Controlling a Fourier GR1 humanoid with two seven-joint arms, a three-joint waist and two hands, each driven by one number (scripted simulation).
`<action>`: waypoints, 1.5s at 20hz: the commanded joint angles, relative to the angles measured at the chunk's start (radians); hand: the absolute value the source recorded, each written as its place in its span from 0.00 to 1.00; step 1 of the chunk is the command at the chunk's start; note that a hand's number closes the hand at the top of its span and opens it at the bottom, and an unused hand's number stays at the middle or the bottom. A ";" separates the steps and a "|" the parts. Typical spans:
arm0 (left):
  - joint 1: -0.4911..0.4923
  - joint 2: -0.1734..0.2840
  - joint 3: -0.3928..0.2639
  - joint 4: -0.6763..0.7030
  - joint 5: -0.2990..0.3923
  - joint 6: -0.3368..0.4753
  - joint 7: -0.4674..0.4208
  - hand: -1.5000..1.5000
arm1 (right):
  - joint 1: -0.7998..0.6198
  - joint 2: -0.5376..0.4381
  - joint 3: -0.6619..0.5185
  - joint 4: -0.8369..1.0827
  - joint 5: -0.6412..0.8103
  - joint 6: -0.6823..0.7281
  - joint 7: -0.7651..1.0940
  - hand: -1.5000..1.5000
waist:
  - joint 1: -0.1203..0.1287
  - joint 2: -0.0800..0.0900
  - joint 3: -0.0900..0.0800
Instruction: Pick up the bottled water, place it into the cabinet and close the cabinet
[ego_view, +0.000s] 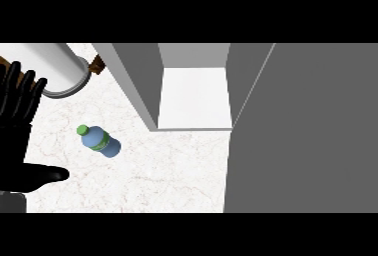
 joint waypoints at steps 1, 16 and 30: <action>0.019 0.042 0.069 0.000 0.099 -0.036 0.058 0.00 | 0.182 0.010 0.131 -0.158 0.020 0.032 0.029 0.00 | 0.001 -0.003 -0.001; 0.083 0.070 0.083 0.059 0.017 -0.027 0.140 0.00 | 0.486 -0.032 0.215 -0.338 0.053 0.091 -0.069 0.00 | -0.007 -0.001 -0.001; -0.008 0.069 0.107 0.668 -0.023 -0.206 -0.144 0.00 | 0.604 -0.092 0.251 -0.357 0.084 0.087 -0.178 0.00 | -0.019 0.004 -0.003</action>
